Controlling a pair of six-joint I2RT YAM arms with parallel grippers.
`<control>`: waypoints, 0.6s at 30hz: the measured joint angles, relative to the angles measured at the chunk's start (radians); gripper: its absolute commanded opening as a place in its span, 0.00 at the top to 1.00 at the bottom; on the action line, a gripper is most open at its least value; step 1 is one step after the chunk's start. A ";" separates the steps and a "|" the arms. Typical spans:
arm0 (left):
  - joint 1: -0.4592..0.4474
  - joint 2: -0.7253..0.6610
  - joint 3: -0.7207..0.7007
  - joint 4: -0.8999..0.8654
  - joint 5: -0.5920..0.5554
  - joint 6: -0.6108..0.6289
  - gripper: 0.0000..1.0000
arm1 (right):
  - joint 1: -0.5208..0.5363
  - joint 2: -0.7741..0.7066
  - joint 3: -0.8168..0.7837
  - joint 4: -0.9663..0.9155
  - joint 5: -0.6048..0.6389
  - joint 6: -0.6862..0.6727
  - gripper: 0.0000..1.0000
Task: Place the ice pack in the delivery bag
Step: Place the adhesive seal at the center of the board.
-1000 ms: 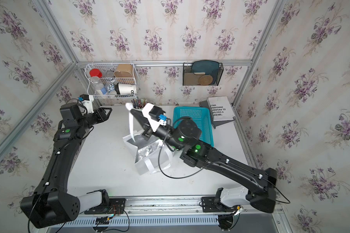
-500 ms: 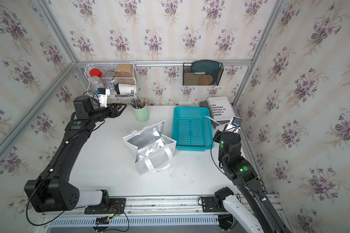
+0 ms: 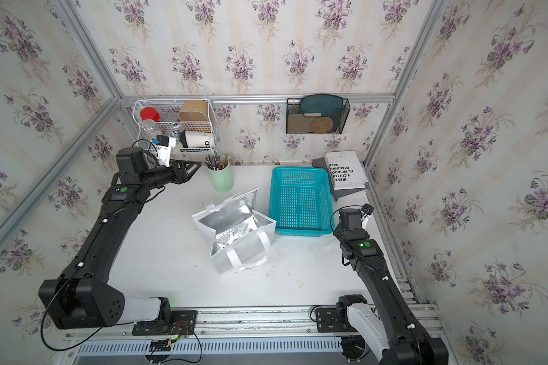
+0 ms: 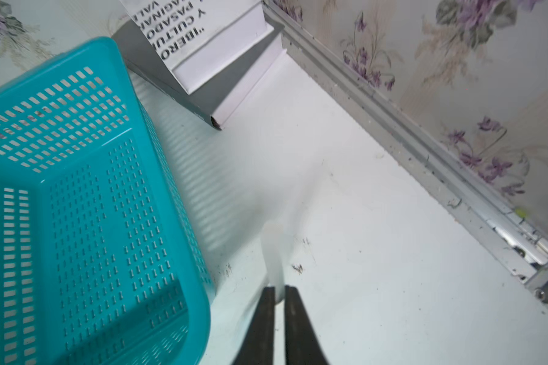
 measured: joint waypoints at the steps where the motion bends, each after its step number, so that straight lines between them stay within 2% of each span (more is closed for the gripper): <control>1: -0.003 0.000 0.008 -0.007 0.002 0.009 0.46 | 0.000 -0.002 -0.006 -0.002 0.001 0.013 0.23; 2: -0.010 0.000 0.018 -0.016 0.005 0.019 0.45 | 0.000 -0.010 -0.007 -0.002 0.005 0.020 0.07; 3: -0.014 0.000 0.025 -0.023 0.005 0.027 0.45 | -0.001 -0.022 -0.003 -0.004 0.013 0.031 0.01; 7: -0.030 -0.001 0.050 -0.060 0.013 0.054 0.45 | -0.002 -0.088 0.037 0.004 0.035 0.020 0.00; 9: -0.039 -0.005 0.064 -0.079 0.016 0.071 0.45 | -0.002 -0.140 0.046 0.050 0.012 -0.024 0.00; 10: -0.043 -0.008 0.070 -0.088 0.019 0.079 0.42 | -0.002 -0.161 0.045 0.077 -0.015 -0.051 0.00; 13: -0.061 -0.019 0.085 -0.113 0.023 0.100 0.41 | -0.003 -0.194 0.039 0.174 -0.121 -0.138 0.00; 18: -0.111 -0.035 0.117 -0.181 0.023 0.151 0.40 | -0.002 -0.121 0.056 0.351 -0.393 -0.246 0.00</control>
